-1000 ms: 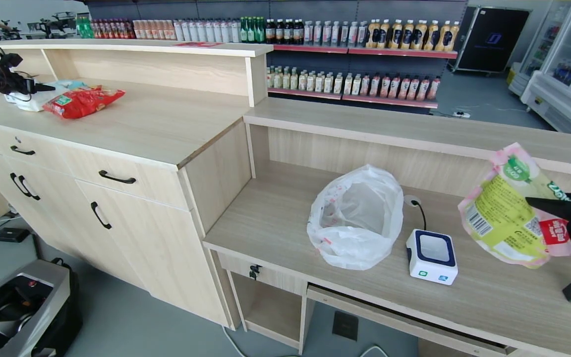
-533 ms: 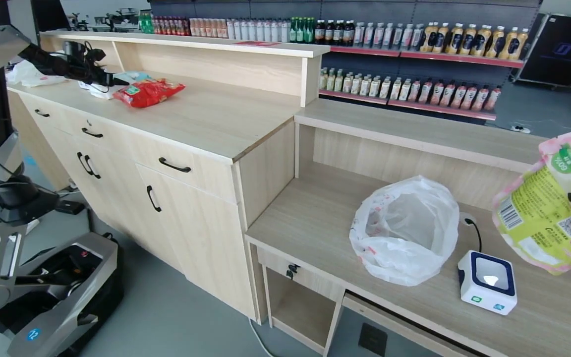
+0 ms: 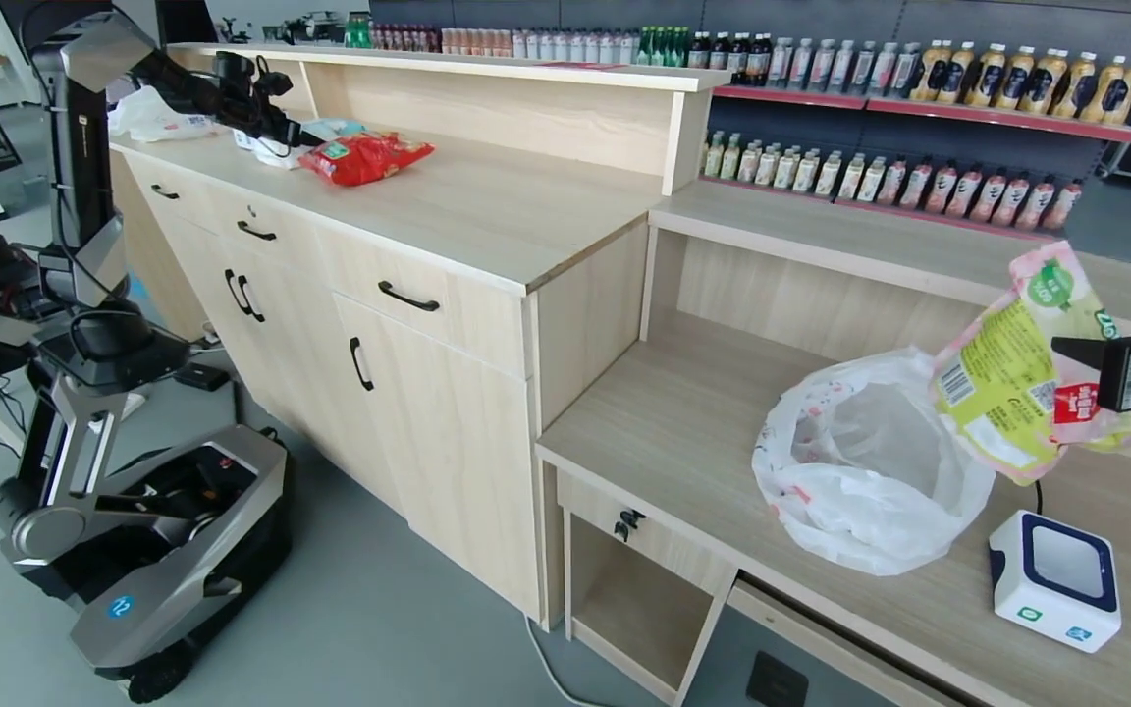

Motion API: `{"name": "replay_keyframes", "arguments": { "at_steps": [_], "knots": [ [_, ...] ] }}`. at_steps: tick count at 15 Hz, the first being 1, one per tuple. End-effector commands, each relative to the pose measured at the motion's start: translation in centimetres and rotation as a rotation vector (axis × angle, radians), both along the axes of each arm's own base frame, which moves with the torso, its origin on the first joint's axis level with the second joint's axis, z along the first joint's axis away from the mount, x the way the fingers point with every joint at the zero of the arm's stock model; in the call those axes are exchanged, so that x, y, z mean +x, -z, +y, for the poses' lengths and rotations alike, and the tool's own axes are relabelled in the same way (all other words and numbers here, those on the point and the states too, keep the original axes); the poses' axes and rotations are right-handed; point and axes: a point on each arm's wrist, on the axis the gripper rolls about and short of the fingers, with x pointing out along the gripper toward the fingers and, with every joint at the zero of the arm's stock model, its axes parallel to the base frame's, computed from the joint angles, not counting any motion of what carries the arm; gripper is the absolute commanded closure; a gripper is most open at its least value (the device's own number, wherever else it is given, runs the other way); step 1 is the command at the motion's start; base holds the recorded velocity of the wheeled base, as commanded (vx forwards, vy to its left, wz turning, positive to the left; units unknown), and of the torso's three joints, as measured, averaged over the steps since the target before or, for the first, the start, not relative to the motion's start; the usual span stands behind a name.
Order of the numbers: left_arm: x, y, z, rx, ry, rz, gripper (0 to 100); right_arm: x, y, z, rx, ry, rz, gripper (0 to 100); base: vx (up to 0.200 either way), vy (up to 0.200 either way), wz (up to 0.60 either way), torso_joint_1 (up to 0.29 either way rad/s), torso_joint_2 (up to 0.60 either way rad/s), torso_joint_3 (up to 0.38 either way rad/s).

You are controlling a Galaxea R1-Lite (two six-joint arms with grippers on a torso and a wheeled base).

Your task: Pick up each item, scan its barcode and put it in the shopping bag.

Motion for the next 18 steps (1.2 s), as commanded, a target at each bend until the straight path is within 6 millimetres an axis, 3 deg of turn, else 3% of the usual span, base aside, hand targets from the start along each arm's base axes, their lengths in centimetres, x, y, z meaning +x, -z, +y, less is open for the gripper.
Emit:
{"name": "replay_keyframes", "arguments": {
  "at_steps": [1,4,10,18],
  "knots": [
    [0.0,0.0,0.0,-0.001,-0.001,0.000,0,3.0,3.4,0.0,0.032,-0.030,0.100,100,0.000,0.000,0.00,-0.163,0.36,0.198],
    [0.0,0.0,0.0,-0.001,-0.001,0.000,0,3.7,4.3,1.2,0.043,-0.073,0.130,100,0.000,0.000,0.00,-0.024,0.07,0.042],
    [0.0,0.0,0.0,-0.001,-0.001,0.000,0,6.9,5.5,2.8,0.069,-0.129,0.067,100,0.000,0.000,0.00,0.000,0.00,0.000],
    [0.0,0.0,0.0,-0.001,-0.001,0.000,0,9.4,10.0,3.1,0.074,-0.150,0.142,100,0.000,0.000,0.00,0.000,0.00,0.000]
  ]
}}
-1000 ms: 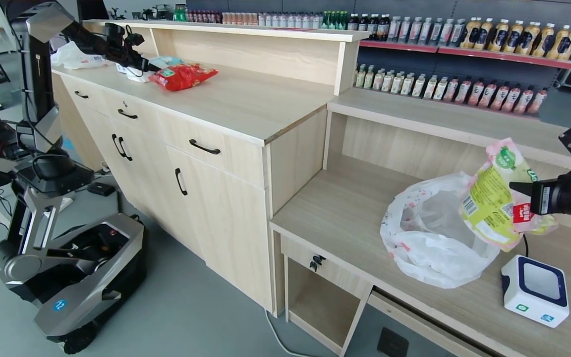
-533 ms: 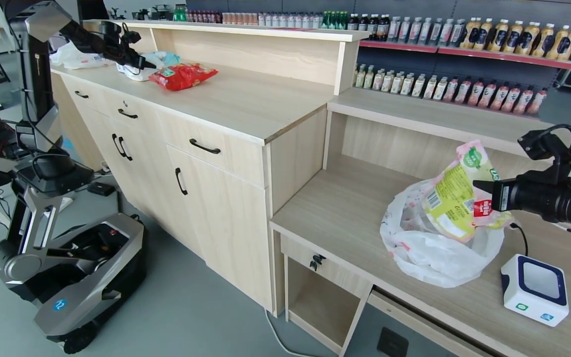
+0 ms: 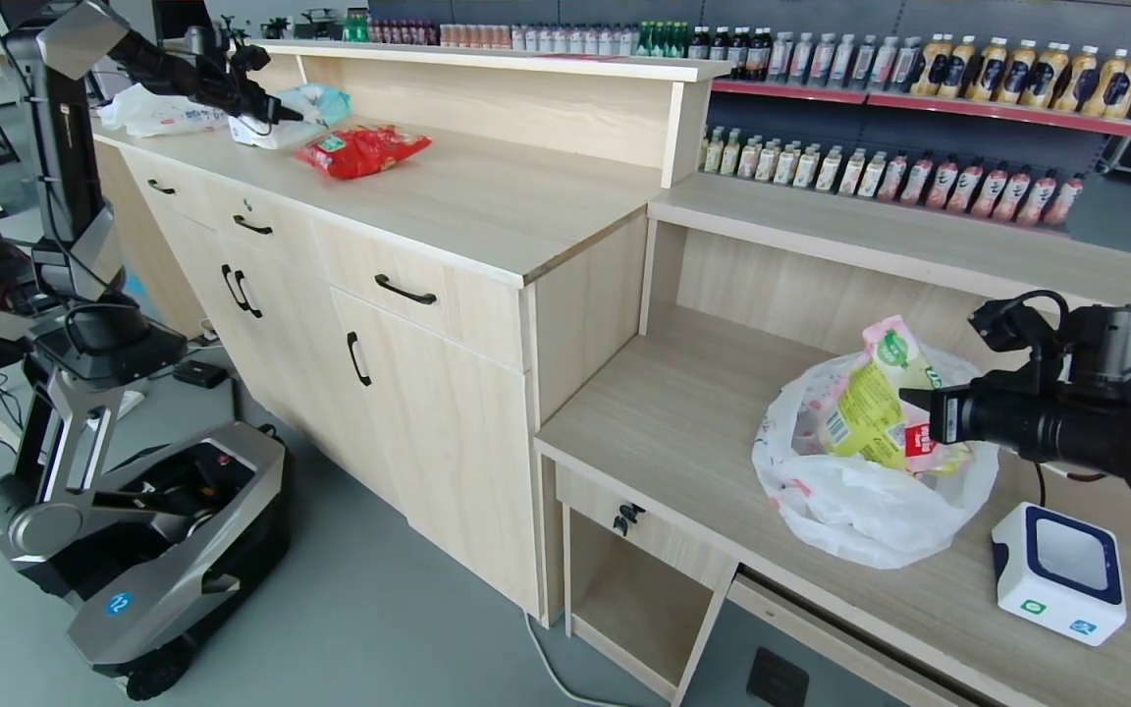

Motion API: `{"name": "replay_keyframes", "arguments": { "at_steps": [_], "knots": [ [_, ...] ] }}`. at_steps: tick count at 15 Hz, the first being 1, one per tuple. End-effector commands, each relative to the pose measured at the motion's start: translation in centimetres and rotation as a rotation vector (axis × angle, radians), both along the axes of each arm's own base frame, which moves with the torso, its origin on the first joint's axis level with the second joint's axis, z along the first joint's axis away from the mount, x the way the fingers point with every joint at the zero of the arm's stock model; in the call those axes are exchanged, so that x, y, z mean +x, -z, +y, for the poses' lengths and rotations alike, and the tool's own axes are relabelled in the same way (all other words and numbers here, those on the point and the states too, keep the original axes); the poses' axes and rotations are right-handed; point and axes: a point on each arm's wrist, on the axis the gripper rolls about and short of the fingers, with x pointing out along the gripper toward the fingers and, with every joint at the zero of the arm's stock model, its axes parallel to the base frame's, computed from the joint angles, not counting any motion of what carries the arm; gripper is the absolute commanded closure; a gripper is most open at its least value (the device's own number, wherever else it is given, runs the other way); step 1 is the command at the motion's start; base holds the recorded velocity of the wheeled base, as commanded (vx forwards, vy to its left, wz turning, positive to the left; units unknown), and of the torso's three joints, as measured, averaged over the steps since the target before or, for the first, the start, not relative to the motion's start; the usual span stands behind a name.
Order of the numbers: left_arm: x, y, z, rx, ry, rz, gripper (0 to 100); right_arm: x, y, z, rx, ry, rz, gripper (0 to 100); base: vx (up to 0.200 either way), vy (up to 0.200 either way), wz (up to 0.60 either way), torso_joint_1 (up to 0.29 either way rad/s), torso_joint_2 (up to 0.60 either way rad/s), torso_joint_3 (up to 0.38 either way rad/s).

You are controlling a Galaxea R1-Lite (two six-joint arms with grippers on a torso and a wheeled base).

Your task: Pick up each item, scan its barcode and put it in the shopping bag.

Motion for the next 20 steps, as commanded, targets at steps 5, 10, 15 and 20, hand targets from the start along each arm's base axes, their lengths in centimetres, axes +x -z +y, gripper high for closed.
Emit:
{"name": "replay_keyframes", "arguments": {
  "at_steps": [5,10,15,20],
  "knots": [
    [0.0,0.0,0.0,0.000,-0.001,0.000,0,1.3,3.2,0.5,-0.023,-0.033,0.067,100,0.000,0.000,0.00,0.000,0.00,0.000],
    [0.0,0.0,0.0,0.000,-0.001,0.000,0,1.5,4.0,1.0,-0.021,-0.048,0.087,100,0.000,0.000,0.00,0.000,0.00,0.000],
    [0.0,0.0,0.0,0.000,-0.001,0.000,0,1.8,4.3,1.0,-0.021,-0.050,0.088,100,0.000,0.000,0.00,0.000,0.00,0.000],
    [0.0,0.0,0.0,0.000,-0.001,0.000,0,2.4,4.8,1.5,-0.023,-0.063,0.063,100,0.000,0.000,0.00,0.000,0.00,0.000]
  ]
}}
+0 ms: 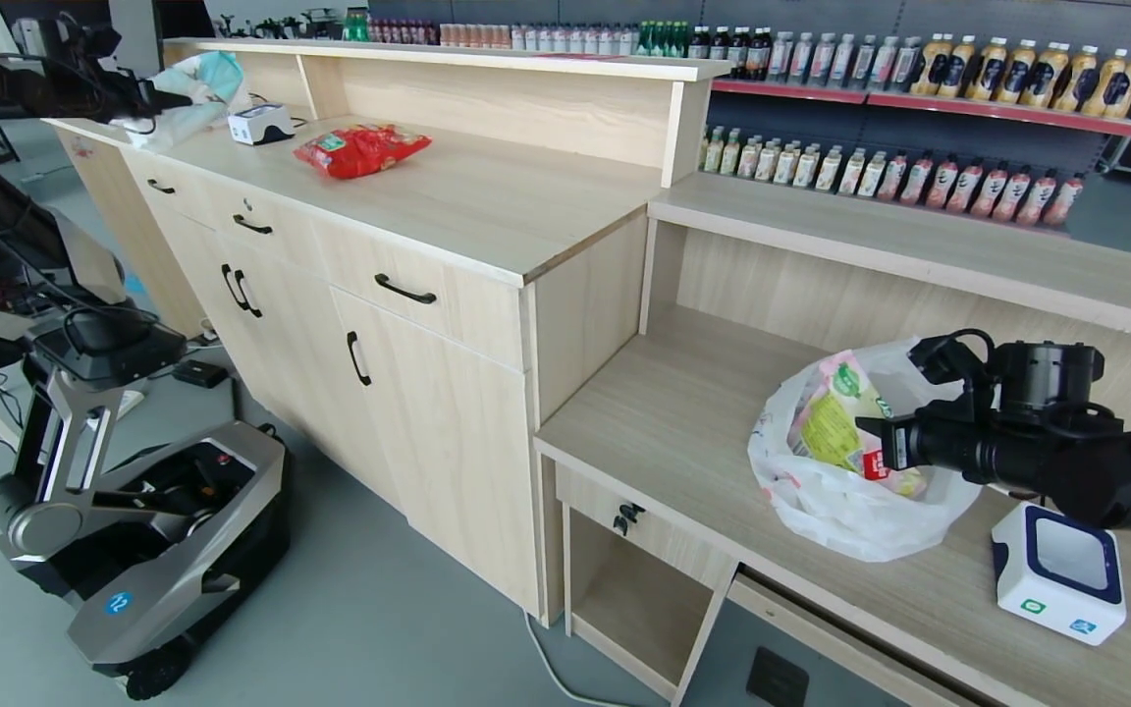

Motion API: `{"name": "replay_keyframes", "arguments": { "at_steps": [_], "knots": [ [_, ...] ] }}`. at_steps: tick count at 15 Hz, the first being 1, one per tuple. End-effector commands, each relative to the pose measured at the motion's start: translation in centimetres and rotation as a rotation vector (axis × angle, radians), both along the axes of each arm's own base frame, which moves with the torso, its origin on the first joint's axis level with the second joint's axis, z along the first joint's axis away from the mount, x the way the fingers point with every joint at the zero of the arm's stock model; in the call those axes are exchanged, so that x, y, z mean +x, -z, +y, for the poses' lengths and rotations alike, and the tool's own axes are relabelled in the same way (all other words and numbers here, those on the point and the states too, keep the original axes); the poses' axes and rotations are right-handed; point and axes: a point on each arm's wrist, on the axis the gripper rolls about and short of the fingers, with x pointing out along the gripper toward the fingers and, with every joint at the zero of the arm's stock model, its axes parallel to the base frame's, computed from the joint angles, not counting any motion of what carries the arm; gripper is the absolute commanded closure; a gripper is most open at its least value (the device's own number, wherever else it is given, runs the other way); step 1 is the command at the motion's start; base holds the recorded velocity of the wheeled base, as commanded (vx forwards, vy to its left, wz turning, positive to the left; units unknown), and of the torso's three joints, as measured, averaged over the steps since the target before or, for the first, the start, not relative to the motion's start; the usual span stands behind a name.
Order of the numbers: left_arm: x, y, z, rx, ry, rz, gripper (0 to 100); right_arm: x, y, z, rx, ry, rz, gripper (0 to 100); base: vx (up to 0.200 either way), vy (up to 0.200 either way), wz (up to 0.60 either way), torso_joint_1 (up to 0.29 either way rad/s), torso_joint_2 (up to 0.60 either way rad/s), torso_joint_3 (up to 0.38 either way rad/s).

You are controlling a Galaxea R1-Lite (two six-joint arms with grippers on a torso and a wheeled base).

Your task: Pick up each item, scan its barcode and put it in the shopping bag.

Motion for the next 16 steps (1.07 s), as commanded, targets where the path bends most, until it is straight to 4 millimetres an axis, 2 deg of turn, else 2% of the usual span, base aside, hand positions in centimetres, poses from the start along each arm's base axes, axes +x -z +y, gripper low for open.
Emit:
{"name": "replay_keyframes", "arguments": {
  "at_steps": [1,2,4,6,8,9,10,11,12,14,16],
  "knots": [
    [0.0,0.0,0.0,-0.001,-0.001,0.000,0,0.2,0.5,0.1,0.001,-0.003,0.012,100,0.000,0.000,0.00,0.000,0.00,0.000],
    [0.0,0.0,0.0,-0.001,-0.001,0.000,0,0.2,0.6,0.1,0.001,-0.003,0.015,0,0.000,0.000,0.00,0.000,0.00,0.000],
    [0.0,0.0,0.0,-0.001,-0.001,0.000,0,0.1,0.7,0.1,0.001,-0.003,0.016,0,0.000,0.000,0.00,0.000,0.00,0.000],
    [0.0,0.0,0.0,-0.001,-0.001,0.000,0,0.0,-0.5,0.1,0.000,-0.002,-0.016,0,0.000,0.000,0.00,0.000,0.00,0.000],
    [0.0,0.0,0.0,-0.001,-0.001,0.000,0,-0.8,-3.8,0.3,-0.004,-0.028,-0.112,0,0.000,0.000,0.00,0.000,0.00,0.000],
    [0.0,0.0,0.0,-0.001,-0.001,0.000,0,-1.7,-6.3,0.5,-0.015,-0.061,-0.183,0,0.000,0.000,0.00,0.000,0.00,0.000],
    [0.0,0.0,0.0,-0.001,-0.001,0.000,0,-3.1,-8.5,0.7,-0.042,-0.080,-0.252,0,0.000,0.000,0.00,0.000,0.00,0.000],
    [0.0,0.0,0.0,-0.001,-0.001,0.000,0,-4.2,-9.8,0.7,-0.071,-0.087,-0.295,0,0.000,0.000,0.00,0.000,0.00,0.000],
    [0.0,0.0,0.0,-0.001,-0.001,0.000,0,-6.2,-11.6,0.8,-0.140,-0.098,-0.360,0,0.000,0.000,0.00,0.000,0.00,0.000],
    [0.0,0.0,0.0,-0.001,-0.001,0.000,0,-8.1,-14.1,0.5,-0.204,-0.088,-0.406,0,0.000,0.000,0.00,0.000,0.00,0.000],
    [0.0,0.0,0.0,-0.001,-0.001,0.000,0,-9.1,-15.9,0.5,-0.229,-0.083,-0.456,0,0.000,0.000,-0.60,-0.005,0.00,0.005]
  ]
}}
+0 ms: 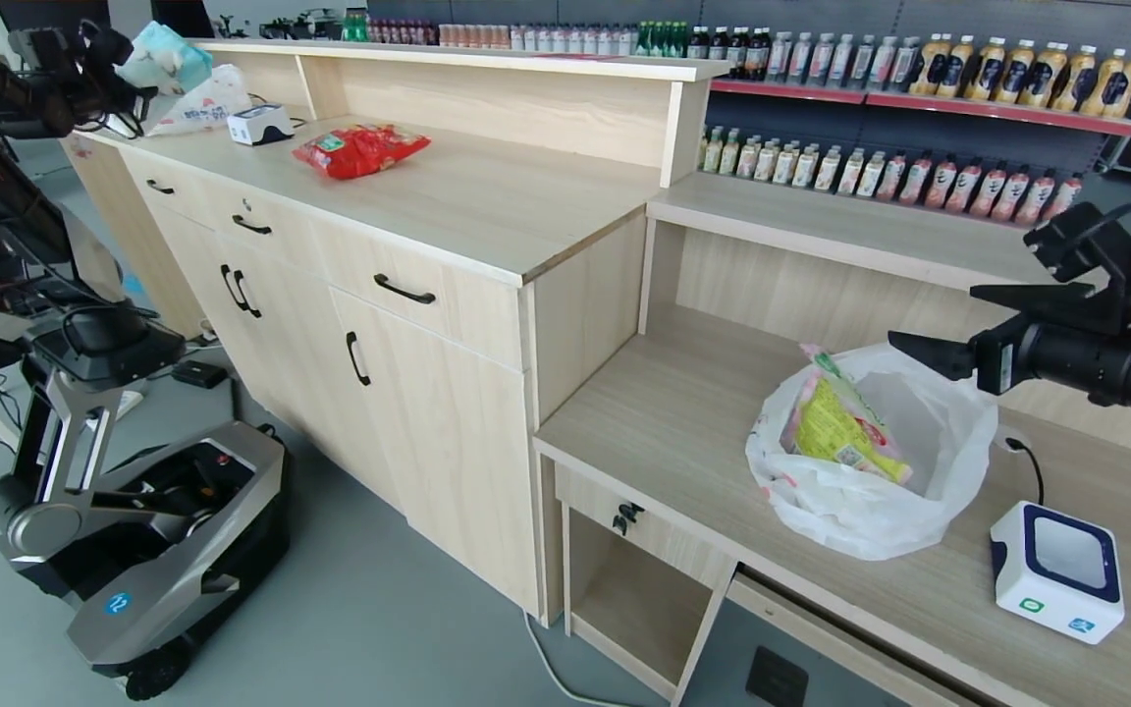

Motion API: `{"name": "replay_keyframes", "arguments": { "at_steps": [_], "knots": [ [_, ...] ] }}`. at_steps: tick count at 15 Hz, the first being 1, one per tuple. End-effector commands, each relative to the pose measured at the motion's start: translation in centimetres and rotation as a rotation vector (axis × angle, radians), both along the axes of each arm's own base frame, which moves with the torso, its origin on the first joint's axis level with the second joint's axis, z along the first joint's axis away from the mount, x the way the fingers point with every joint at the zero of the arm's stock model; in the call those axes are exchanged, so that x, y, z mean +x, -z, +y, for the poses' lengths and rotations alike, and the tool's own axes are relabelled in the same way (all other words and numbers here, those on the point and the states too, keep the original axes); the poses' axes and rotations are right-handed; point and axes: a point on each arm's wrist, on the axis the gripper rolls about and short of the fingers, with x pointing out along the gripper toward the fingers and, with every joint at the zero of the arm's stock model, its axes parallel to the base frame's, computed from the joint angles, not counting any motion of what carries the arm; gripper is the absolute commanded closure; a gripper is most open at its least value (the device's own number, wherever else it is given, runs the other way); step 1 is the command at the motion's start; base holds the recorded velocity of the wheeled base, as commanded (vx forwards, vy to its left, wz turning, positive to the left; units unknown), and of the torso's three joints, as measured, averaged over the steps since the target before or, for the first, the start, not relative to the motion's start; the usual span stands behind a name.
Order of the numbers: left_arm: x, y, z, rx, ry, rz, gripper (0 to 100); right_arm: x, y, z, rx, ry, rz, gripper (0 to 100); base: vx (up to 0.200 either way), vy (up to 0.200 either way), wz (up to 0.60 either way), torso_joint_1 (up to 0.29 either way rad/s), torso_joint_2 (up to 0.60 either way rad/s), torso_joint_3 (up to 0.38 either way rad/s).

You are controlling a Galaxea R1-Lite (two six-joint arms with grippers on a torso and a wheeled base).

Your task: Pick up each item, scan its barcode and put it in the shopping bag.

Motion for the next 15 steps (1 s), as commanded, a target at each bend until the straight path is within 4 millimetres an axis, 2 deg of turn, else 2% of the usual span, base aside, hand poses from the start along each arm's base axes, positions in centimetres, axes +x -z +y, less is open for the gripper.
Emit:
{"name": "replay_keyframes", "arguments": {
  "at_steps": [1,5,6,8,11,13,15],
  "knots": [
    [0.0,0.0,0.0,-0.001,-0.001,0.000,0,-2.8,-4.7,0.1,-0.028,0.007,-0.144,0,0.000,0.000,-0.60,-0.012,0.00,0.007],
    [0.0,0.0,0.0,-0.001,-0.001,0.000,0,-3.8,-9.0,1.4,-0.037,0.110,-0.185,0,0.000,0.000,-0.60,0.005,0.00,0.004],
    [0.0,0.0,0.0,-0.001,-0.001,0.000,0,-4.0,-9.4,1.4,-0.035,0.113,-0.180,0,0.000,0.000,-0.60,-0.002,-0.01,0.007],
    [0.0,0.0,0.0,-0.001,-0.001,0.000,0,-4.6,-9.7,1.4,-0.015,0.138,-0.180,0,0.000,0.000,-0.60,0.005,0.00,0.005],
    [0.0,0.0,0.0,-0.001,-0.001,0.000,0,-5.2,-9.9,0.7,0.050,0.271,-0.143,0,0.000,0.000,-0.60,0.005,0.00,0.005],
    [0.0,0.0,0.0,-0.001,-0.001,0.000,0,-4.8,-9.9,-1.3,0.068,0.303,-0.132,0,0.000,0.000,-0.30,0.105,-0.21,-0.119],
    [0.0,0.0,0.0,-0.001,-0.001,0.000,0,-4.9,-9.8,-2.8,0.075,0.246,-0.130,0,0.000,0.000,0.00,0.166,-0.38,-0.203]
  ]
}}
